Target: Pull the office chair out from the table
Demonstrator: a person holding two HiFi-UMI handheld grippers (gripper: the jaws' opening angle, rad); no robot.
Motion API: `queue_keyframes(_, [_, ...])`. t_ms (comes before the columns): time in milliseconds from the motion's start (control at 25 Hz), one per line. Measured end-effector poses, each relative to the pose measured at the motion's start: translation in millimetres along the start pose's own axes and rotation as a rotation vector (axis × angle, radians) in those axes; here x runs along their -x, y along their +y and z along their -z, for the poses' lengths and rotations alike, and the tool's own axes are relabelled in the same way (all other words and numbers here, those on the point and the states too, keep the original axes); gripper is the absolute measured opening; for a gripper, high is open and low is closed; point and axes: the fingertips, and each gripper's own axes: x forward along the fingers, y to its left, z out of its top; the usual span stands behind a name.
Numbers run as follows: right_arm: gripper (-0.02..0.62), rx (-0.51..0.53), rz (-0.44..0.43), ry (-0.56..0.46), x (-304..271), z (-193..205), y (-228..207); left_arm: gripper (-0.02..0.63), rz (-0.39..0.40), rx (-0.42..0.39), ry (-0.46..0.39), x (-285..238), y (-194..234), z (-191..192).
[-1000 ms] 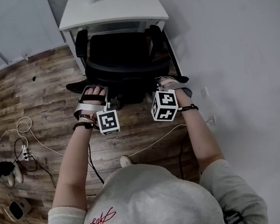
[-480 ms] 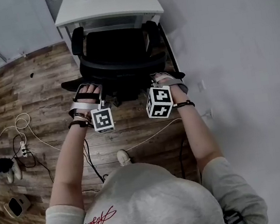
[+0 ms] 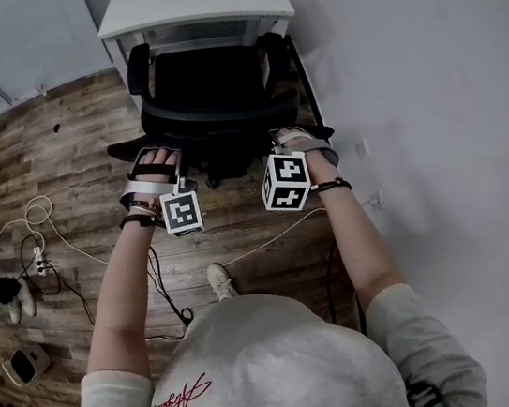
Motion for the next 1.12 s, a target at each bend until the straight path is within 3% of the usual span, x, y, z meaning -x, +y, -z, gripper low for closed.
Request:
queue_keyframes(400, [0.092,0.015,0.017,-0.01,12.4,14.2,27.9,0.118,0.001,-0.003,0.014,17.3,-19.6,-22.8])
queue_keyframes(560, [0.092,0.018,0.015,-0.012,21.3,14.4,38.6,0.118,-0.009,0.033,-0.005,29.9,-23.2,-33.1])
queue_keyframes(720, [0.091,0.028,0.031,-0.014,29.7,15.3,44.3,0.118,-0.01,-0.001,0.019,38.1,-27.4,-33.9])
queue_keyframes(1120, [0.091,0.03,0.02,-0.014,38.8,16.7,48.8,0.118,-0.001,0.009,0.017,47.0,-26.9,-39.8])
